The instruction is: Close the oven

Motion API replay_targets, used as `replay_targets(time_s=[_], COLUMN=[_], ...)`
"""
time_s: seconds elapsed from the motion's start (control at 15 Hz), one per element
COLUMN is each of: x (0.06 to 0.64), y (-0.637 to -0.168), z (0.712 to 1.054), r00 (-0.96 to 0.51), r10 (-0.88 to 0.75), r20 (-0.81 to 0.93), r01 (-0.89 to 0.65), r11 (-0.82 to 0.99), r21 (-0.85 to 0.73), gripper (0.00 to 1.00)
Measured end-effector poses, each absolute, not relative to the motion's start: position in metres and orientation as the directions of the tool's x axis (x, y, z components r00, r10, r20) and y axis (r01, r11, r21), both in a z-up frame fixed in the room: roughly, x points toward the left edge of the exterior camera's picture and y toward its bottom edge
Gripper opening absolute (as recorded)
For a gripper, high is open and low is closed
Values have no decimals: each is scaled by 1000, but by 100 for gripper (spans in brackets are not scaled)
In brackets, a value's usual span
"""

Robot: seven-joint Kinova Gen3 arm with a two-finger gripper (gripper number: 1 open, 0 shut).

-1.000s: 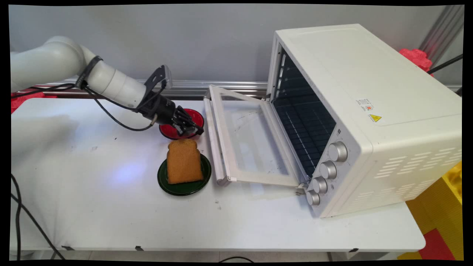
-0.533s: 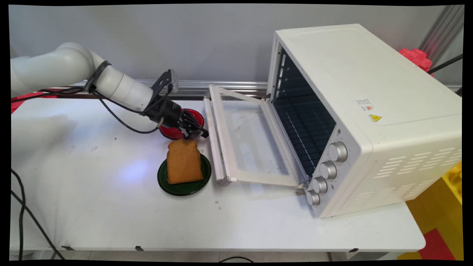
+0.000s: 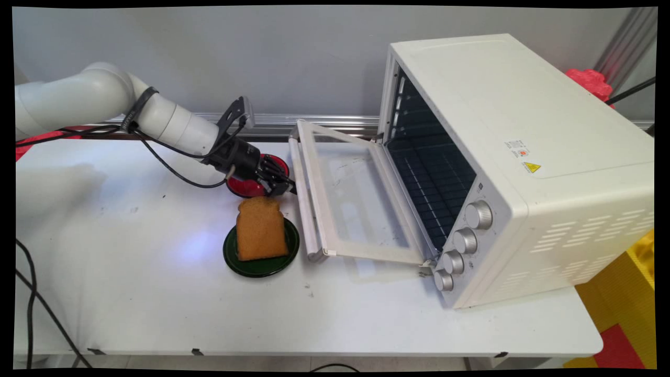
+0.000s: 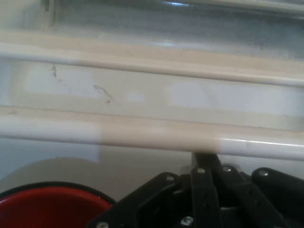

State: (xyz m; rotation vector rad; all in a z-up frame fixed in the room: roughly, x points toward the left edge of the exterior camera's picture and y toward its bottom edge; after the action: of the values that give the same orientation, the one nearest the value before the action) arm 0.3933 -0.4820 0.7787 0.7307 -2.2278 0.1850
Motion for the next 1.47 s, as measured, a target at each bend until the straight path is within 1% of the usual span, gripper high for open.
replay_targets(time_s=[0.6,1.47], x=[387,379], y=[-478,-481], z=[787,813], r00=[-481,-404], r10=[-460,-452], r20=[746,795], r01=[-570,-585], r11=[811,796], r21=[133,155], gripper=[0,0])
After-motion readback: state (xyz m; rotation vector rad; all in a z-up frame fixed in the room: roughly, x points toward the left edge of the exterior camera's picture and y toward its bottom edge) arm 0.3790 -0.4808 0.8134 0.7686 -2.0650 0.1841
